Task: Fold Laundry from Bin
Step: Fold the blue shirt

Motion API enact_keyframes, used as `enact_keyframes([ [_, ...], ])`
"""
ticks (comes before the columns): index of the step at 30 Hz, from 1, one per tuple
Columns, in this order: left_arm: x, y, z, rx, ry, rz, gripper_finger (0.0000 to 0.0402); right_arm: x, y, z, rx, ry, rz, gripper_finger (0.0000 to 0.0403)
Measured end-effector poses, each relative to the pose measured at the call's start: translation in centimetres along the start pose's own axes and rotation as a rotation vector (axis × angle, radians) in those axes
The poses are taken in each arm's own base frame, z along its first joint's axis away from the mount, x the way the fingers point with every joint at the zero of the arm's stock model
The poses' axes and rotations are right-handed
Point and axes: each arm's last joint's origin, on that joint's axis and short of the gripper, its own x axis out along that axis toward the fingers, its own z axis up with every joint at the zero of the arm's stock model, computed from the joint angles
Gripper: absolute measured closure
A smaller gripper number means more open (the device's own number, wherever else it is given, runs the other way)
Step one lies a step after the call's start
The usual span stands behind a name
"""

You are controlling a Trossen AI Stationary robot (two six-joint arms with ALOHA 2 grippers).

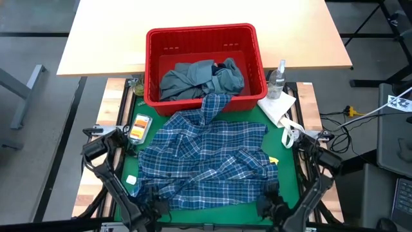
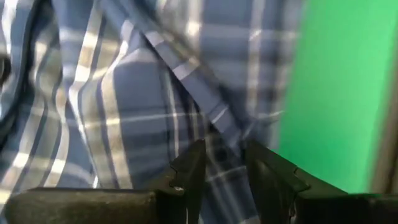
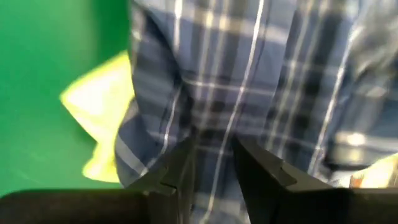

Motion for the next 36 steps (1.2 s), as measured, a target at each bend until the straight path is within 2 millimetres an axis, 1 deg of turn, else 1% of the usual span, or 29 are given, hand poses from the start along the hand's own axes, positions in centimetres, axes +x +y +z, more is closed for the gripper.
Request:
enact_keyframes([
  [3, 0.6, 0.3, -0.9, -0.001, 0.012, 0.021, 0.0292, 1.9, 0.0, -0.5, -0.005, 0.104, 0.011, 0.0291],
  [6, 0.7, 0.5, -1.3, 0.002, 0.047, 0.012, 0.0292, 3.1, 0.1, -1.1, -0.014, 0.175, 0.016, 0.0291],
  [8, 0.7, 0.5, -1.4, 0.004, 0.055, 0.010, 0.0292, 3.4, 0.1, -1.4, -0.019, 0.210, 0.019, 0.0291],
  [12, 0.6, 0.4, -1.5, 0.008, 0.061, 0.010, 0.0292, 3.4, 0.1, -1.4, -0.018, 0.225, 0.031, 0.0291],
  [18, -0.2, 0.0, -0.9, 0.039, 0.102, -0.011, 0.0292, 2.1, 0.0, -0.8, -0.035, 0.198, 0.068, 0.0291],
  [25, -2.4, -0.3, 0.2, 0.071, 0.110, 0.007, 0.0292, -0.6, -0.8, -0.2, -0.034, 0.185, 0.080, 0.0291],
  [29, -3.7, -0.6, 1.0, 0.067, 0.065, 0.005, 0.0292, -2.2, -1.1, 0.4, -0.065, 0.112, 0.116, 0.0291],
  [32, -4.5, -0.9, 1.8, 0.071, 0.012, -0.015, 0.0292, -3.0, -1.3, 0.8, -0.070, 0.073, 0.128, 0.0291],
  [36, -4.8, -0.8, 3.2, 0.046, -0.111, 0.007, 0.0292, -3.5, -1.5, 1.0, -0.081, 0.027, 0.115, 0.0291],
])
